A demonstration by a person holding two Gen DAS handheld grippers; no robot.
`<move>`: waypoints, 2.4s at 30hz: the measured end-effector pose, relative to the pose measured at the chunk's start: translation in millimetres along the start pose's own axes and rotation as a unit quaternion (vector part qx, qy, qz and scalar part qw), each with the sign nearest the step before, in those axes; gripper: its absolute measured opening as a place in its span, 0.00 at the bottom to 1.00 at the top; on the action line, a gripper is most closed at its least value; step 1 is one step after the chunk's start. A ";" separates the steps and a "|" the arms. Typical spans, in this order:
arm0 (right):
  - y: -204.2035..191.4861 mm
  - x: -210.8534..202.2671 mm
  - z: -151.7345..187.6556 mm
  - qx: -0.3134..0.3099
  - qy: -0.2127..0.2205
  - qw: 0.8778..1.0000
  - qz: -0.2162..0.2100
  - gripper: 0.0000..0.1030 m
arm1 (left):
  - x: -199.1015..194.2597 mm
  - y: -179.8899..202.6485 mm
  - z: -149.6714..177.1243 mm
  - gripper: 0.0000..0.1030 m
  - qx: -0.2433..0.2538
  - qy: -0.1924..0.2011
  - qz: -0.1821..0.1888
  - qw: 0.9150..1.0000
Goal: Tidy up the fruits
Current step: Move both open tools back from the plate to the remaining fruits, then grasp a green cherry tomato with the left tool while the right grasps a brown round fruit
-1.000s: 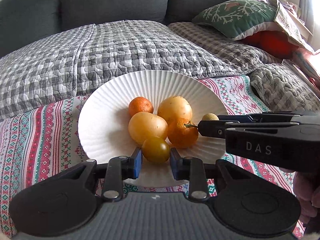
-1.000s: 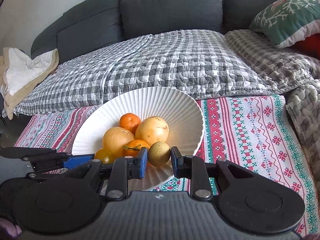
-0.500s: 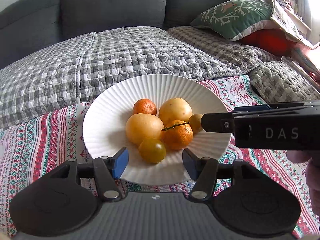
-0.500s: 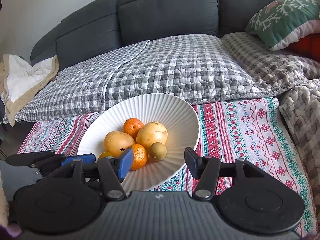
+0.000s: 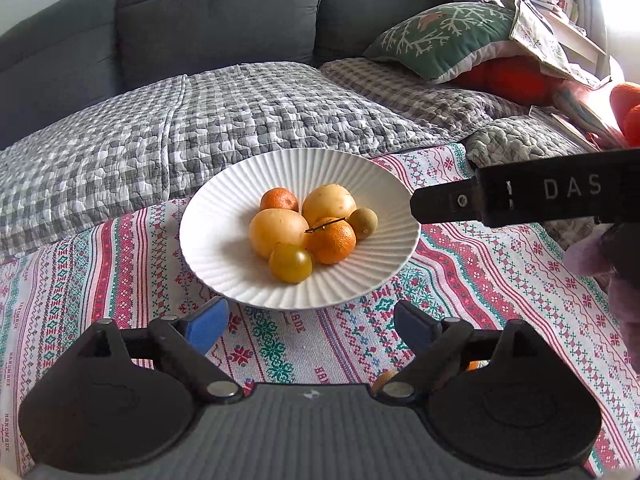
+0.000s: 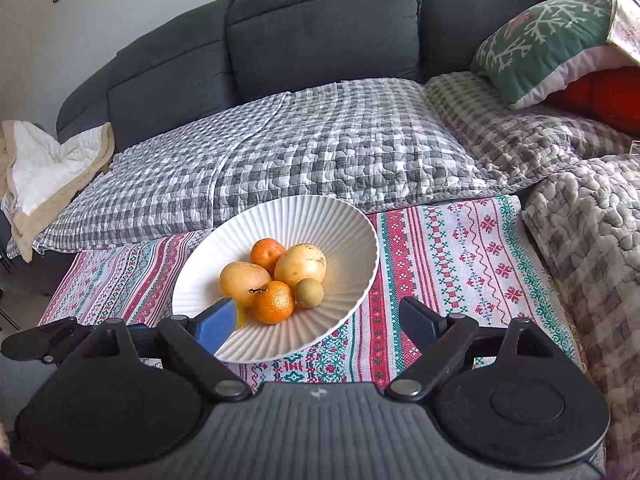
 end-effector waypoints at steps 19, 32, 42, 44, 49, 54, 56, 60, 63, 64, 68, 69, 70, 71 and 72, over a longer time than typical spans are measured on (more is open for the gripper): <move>-10.2 -44.9 30.5 -0.024 -0.013 0.999 0.019 0.94 | -56.7 10.4 44.6 0.87 -0.018 -0.005 -0.004 1.000; -12.4 -62.8 57.9 -0.037 -0.023 0.999 0.024 0.98 | -73.5 8.5 72.9 0.91 -0.018 -0.010 -0.012 1.000; -8.6 -72.0 88.5 -0.096 -0.031 0.995 0.020 0.99 | -77.5 9.6 91.5 0.91 0.005 -0.016 -0.008 1.000; -6.5 -70.0 92.0 -0.097 -0.038 0.994 0.025 0.99 | -76.7 10.2 92.2 0.91 0.000 -0.013 -0.003 1.000; -2.2 -62.4 98.5 -0.097 -0.053 0.993 0.034 0.99 | -68.7 17.3 98.7 0.91 0.005 -0.017 0.016 1.000; -0.2 -54.4 102.6 -0.098 -0.068 0.992 0.045 0.99 | -58.4 26.5 102.4 0.83 0.013 -0.024 0.032 0.999; -0.7 -53.0 104.4 -0.099 -0.072 0.991 0.045 0.99 | -53.1 29.0 102.9 0.72 0.010 -0.031 0.040 0.999; -2.7 -52.2 106.1 -0.107 -0.075 0.990 0.045 0.99 | -44.6 34.5 104.8 0.54 0.003 -0.047 0.061 0.997; -3.8 -52.0 107.0 -0.110 -0.076 0.990 0.043 0.99 | -39.9 40.2 106.4 0.35 0.010 -0.060 0.069 0.996; -4.1 -51.5 106.9 -0.111 -0.077 0.990 0.043 0.99 | -38.0 42.5 106.9 0.30 0.013 -0.064 0.069 0.996; -4.9 -49.4 107.8 -0.113 -0.080 0.989 0.043 0.99 | -36.2 45.9 105.9 0.13 0.016 -0.065 0.070 0.995; -5.1 -48.9 108.1 -0.114 -0.081 0.989 0.043 0.99 | -36.4 46.3 106.0 0.13 0.017 -0.066 0.072 0.995; -5.4 -48.6 108.4 -0.115 -0.081 0.989 0.043 0.99 | -36.7 46.8 105.9 0.13 0.022 -0.069 0.073 0.995; -6.1 -47.9 108.7 -0.116 -0.082 0.989 0.043 0.99 | -37.4 47.1 106.0 0.13 0.026 -0.070 0.073 0.995; -6.7 -47.8 108.9 -0.117 -0.082 0.989 0.042 0.99 | -38.6 47.2 106.1 0.13 0.029 -0.071 0.073 0.994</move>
Point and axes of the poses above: each gripper's, at about its wrist camera, not at the fingertips, and x roughly the way its jaws point, y to its right, z to its underside, the point moved 5 cm from there along x, roughly the way its jaws point, and after that the axes turned 11 degrees about z, right-handed, at the moved point
